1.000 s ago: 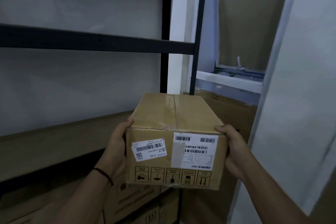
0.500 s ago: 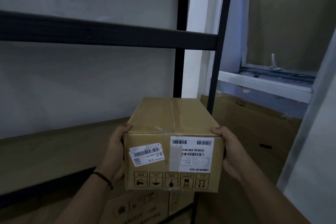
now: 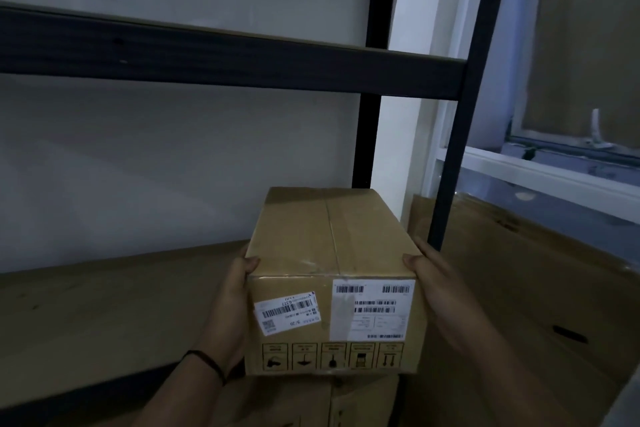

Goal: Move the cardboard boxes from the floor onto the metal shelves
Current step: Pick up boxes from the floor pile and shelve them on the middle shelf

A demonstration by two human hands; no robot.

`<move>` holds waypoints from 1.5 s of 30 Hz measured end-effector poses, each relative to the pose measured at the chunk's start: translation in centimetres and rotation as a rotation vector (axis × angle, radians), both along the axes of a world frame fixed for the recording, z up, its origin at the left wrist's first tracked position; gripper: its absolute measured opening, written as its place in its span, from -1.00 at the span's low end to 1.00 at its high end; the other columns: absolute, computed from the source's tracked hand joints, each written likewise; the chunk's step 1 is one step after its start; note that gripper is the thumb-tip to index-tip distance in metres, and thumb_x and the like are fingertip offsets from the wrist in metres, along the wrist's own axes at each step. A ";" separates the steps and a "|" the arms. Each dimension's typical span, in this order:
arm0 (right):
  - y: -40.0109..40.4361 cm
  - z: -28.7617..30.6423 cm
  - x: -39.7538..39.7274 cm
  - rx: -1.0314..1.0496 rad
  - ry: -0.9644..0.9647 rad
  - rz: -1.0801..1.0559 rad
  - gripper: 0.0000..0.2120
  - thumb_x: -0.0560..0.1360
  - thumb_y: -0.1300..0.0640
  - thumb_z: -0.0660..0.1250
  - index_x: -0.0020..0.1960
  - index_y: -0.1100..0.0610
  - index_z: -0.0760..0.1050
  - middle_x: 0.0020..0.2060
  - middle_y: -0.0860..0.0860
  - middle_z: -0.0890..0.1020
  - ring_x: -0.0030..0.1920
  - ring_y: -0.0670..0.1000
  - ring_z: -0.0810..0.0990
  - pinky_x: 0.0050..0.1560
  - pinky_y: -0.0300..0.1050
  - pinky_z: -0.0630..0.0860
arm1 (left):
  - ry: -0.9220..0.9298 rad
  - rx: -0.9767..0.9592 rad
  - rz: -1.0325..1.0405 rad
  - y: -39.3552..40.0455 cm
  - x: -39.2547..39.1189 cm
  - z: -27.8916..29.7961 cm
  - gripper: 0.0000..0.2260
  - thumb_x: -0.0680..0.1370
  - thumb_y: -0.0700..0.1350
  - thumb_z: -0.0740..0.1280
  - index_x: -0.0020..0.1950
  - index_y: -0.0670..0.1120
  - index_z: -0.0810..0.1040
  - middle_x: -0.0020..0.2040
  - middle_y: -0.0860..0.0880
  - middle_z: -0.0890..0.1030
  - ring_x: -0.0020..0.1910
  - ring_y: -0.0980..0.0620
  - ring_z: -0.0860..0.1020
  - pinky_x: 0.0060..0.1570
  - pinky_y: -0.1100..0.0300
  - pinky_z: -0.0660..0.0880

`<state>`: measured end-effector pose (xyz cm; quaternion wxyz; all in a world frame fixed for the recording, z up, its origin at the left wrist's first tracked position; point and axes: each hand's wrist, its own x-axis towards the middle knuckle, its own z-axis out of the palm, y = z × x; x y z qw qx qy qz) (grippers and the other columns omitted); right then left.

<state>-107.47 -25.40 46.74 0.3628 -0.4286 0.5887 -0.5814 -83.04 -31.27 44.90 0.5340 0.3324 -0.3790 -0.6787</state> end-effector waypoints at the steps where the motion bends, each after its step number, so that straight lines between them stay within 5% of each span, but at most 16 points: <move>1: -0.3 0.0 -0.5 -0.007 0.023 0.006 -0.59 0.58 -0.03 0.22 0.41 -0.23 0.29 -0.02 0.04 0.67 -0.05 0.06 0.66 -0.07 -0.02 0.54 | -0.011 0.000 0.024 -0.2 -0.5 0.0 -0.68 0.57 0.04 0.15 0.18 -0.08 0.54 -0.04 -0.23 0.68 -0.11 -0.23 0.65 -0.06 -0.07 0.53; 4: -1.6 0.1 -2.3 -0.065 0.109 0.052 -0.71 0.60 -0.03 0.20 0.30 -0.25 0.32 -0.06 -0.12 0.60 -0.12 -0.11 0.62 -0.17 -0.21 0.50 | -0.035 -0.002 0.106 -0.6 -2.1 0.0 -0.70 0.57 0.04 0.15 0.17 -0.06 0.54 0.03 -0.26 0.66 0.01 -0.30 0.61 0.05 -0.17 0.53; 7: -2.9 0.1 -3.6 -0.182 0.329 0.051 -0.85 0.62 0.01 0.19 0.00 -0.25 0.44 -0.07 -0.30 0.48 -0.10 -0.29 0.53 -0.21 -0.40 0.40 | -0.054 -0.002 0.191 -0.8 -3.4 0.0 -0.68 0.58 0.03 0.15 0.22 -0.07 0.52 0.07 -0.27 0.64 0.04 -0.31 0.60 0.04 -0.15 0.53; 11: -5.2 -0.5 -6.0 -0.435 0.721 -0.083 -0.73 0.60 0.00 0.20 -0.20 -0.03 0.59 -0.16 -0.19 0.54 -0.13 -0.10 0.54 -0.12 -0.14 0.45 | -0.134 -0.029 0.299 -0.8 -5.8 0.0 -0.69 0.59 0.04 0.15 0.22 -0.07 0.53 0.00 -0.24 0.67 -0.05 -0.26 0.63 -0.11 -0.06 0.56; 15: -6.6 -0.6 -8.1 -0.606 1.133 -0.182 -0.63 0.52 0.04 0.09 -0.28 0.11 0.61 -0.35 -0.02 0.61 -0.31 0.02 0.57 -0.24 -0.07 0.53 | -0.256 -0.133 0.423 -1.0 -7.7 -0.1 -0.73 0.61 0.09 0.13 0.26 0.19 0.49 0.10 -0.10 0.65 -0.01 -0.15 0.64 -0.01 -0.11 0.57; 19: -6.6 -0.9 -8.7 -0.486 1.386 -0.068 -0.59 0.55 -0.09 0.06 -0.13 0.05 0.63 -0.16 -0.01 0.67 -0.12 0.07 0.66 0.03 0.04 0.41 | -0.418 -0.243 0.533 -0.6 -8.7 0.2 -0.62 0.65 0.08 0.07 0.47 0.25 0.20 0.30 0.09 0.42 0.19 0.02 0.49 0.16 0.02 0.45; 22: -6.4 -0.9 -8.6 -0.340 1.431 -0.031 -0.29 0.57 -0.32 -0.13 0.13 0.13 0.63 0.09 0.05 0.67 0.10 0.06 0.64 0.37 0.06 0.23 | -0.490 -0.295 0.544 -0.4 -9.3 0.1 -0.67 0.64 0.11 0.05 0.41 0.25 0.27 0.31 0.11 0.41 0.17 0.13 0.47 0.13 0.14 0.44; 26: -7.2 -0.1 -8.4 -0.206 1.350 0.095 0.01 0.42 -0.44 -0.43 0.33 0.13 0.50 0.30 0.07 0.54 0.30 0.08 0.50 0.41 0.04 0.20 | -0.595 -0.315 0.530 -0.9 -9.6 0.3 -0.67 0.62 0.15 0.01 0.35 0.18 0.37 0.26 0.03 0.45 0.22 -0.01 0.46 0.19 -0.03 0.45; 28: -7.5 -0.1 -8.4 -0.268 1.397 0.037 -0.28 0.52 -0.34 -0.10 0.13 0.15 0.62 0.06 0.08 0.65 0.04 0.11 0.64 0.12 0.04 0.50 | -0.611 -0.333 0.529 -1.3 -9.7 0.4 -0.68 0.63 0.12 0.00 0.33 0.17 0.37 0.24 0.04 0.44 0.23 -0.02 0.45 0.19 -0.01 0.43; 31: -8.2 -0.3 -8.3 -0.338 1.499 -0.131 -0.62 0.41 -0.14 0.25 -0.07 0.12 0.67 -0.19 0.01 0.64 -0.19 0.06 0.62 -0.16 -0.07 0.53 | -0.648 -0.332 0.504 -1.8 -9.5 0.5 -0.67 0.61 0.15 -0.01 0.34 0.18 0.34 0.25 0.05 0.41 0.22 0.01 0.42 0.16 0.05 0.41; 39: -9.9 -0.5 -8.2 -0.340 1.630 -0.181 -0.69 0.40 -0.09 0.27 -0.07 0.09 0.67 -0.26 -0.02 0.65 -0.28 0.04 0.60 -0.15 -0.05 0.16 | -0.684 -0.310 0.392 -3.6 -8.9 0.3 -0.57 0.55 0.29 -0.02 0.41 0.27 0.23 0.32 0.10 0.35 0.33 -0.01 0.37 0.34 -0.07 0.35; 45: -10.3 2.1 -9.1 -0.228 1.722 0.057 -0.64 0.67 -0.09 -0.02 0.28 -0.01 0.44 0.13 -0.07 0.56 0.16 0.01 0.44 0.00 -0.06 0.03 | -0.658 -0.290 0.304 -4.5 -8.0 0.3 -0.47 0.49 0.42 0.07 0.43 0.30 0.24 0.42 0.08 0.35 0.36 -0.02 0.38 0.36 -0.11 0.33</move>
